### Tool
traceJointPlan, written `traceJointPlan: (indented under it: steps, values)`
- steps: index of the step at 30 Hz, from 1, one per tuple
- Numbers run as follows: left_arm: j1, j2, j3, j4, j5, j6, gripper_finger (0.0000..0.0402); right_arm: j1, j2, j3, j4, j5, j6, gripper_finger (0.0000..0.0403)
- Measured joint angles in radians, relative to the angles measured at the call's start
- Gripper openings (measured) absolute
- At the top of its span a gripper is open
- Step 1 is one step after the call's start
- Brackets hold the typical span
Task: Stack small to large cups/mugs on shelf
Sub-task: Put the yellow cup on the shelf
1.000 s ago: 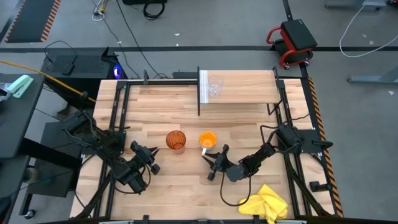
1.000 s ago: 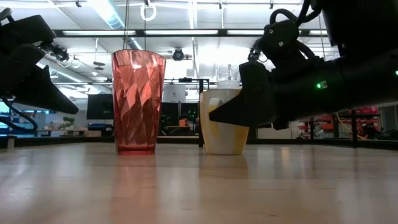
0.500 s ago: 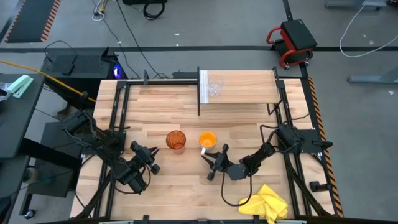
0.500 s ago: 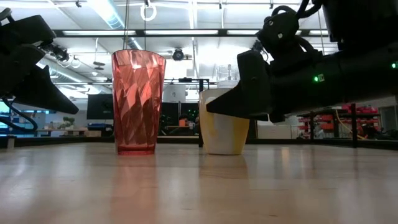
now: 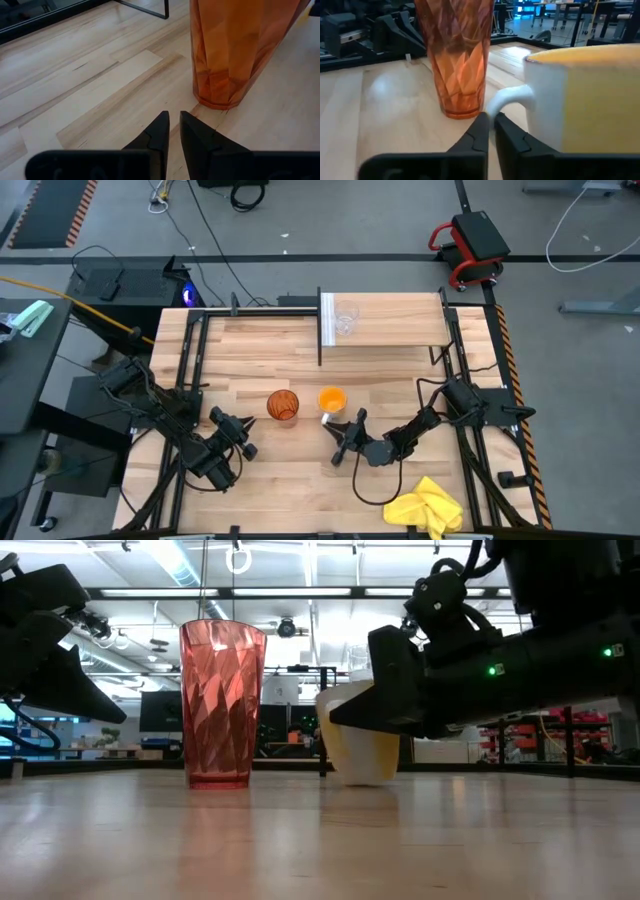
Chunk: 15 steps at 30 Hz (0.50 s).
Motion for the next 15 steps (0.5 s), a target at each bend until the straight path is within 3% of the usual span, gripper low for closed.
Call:
traceJointPlan:
  steps: [15]
  values:
    - [0.000, 0.000, 0.000, 0.000, 0.000, 0.000, 0.0046, 0.030, 0.000, 0.000, -0.003, 0.030, -0.026, 0.0002]
